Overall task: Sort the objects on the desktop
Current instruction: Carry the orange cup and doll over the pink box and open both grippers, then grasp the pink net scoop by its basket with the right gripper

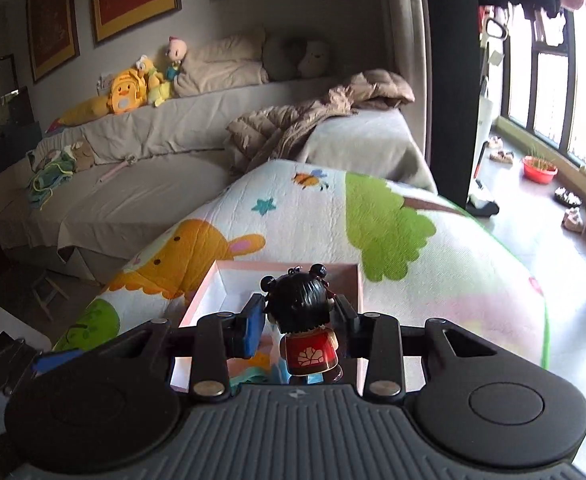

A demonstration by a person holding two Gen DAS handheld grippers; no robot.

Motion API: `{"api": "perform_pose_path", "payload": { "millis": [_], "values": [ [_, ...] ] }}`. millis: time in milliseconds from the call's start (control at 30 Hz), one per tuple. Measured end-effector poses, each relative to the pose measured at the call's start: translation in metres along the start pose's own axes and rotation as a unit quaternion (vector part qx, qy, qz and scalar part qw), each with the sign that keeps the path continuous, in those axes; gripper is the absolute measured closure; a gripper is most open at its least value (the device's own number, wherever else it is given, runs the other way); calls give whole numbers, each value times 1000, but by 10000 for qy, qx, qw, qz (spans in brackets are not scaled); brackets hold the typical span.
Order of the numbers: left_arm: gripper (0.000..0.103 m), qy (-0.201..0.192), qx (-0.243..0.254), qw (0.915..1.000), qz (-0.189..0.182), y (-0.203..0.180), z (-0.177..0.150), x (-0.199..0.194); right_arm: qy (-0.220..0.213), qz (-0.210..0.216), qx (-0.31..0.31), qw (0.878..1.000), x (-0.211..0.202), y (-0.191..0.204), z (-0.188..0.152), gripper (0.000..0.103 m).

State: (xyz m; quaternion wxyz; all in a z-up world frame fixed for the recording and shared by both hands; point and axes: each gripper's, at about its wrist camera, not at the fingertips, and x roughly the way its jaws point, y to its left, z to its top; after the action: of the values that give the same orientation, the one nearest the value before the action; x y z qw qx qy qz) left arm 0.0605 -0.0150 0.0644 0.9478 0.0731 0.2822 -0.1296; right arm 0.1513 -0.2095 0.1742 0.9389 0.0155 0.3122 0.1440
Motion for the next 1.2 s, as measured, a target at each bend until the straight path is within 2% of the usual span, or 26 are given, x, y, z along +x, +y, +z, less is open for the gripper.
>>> {"api": "perform_pose_path", "payload": {
  "millis": [100,167,233,300,367,500,533,633,767,900,967,1000,1200],
  "values": [
    [1,283,-172,9994,28,8,-21,-5,256,93,90,9996,39,9,0,67],
    [1,406,-257,9988,110,15,-34,-12,273,270,204,9991,58,16,-2,65],
    [0,496,-293,9980,249,23,-42,-15,317,250,327,9986,70,21,-3,52],
    [0,582,-337,9970,393,33,-49,-18,249,94,212,9994,72,29,-8,52],
    [0,683,-438,9954,517,43,-55,-18,281,120,83,9995,69,36,-15,50],
    [0,787,-703,9917,738,61,-64,-18,381,496,-457,9970,49,62,-47,36],
    [0,793,-774,9908,783,66,-65,-18,427,591,-607,9955,46,69,-55,35],
    [0,794,-987,9874,946,78,-65,-19,719,936,-1159,9862,44,101,-87,35],
    [0,823,-1072,9842,1142,83,-61,-20,843,1034,-1819,9742,56,138,-119,35],
    [0,838,-1013,9835,1242,83,-58,-21,846,1050,-1994,9706,80,156,-130,29],
    [0,859,-1019,9836,1216,82,-56,-20,930,993,-2032,9696,90,160,-135,31],
    [0,859,-1001,9838,1212,80,-56,-20,973,1040,-1979,9698,92,159,-138,36],
    [0,838,-954,9857,1110,75,-55,-18,1008,1095,-1847,9715,60,142,-153,38]
  ]
}}
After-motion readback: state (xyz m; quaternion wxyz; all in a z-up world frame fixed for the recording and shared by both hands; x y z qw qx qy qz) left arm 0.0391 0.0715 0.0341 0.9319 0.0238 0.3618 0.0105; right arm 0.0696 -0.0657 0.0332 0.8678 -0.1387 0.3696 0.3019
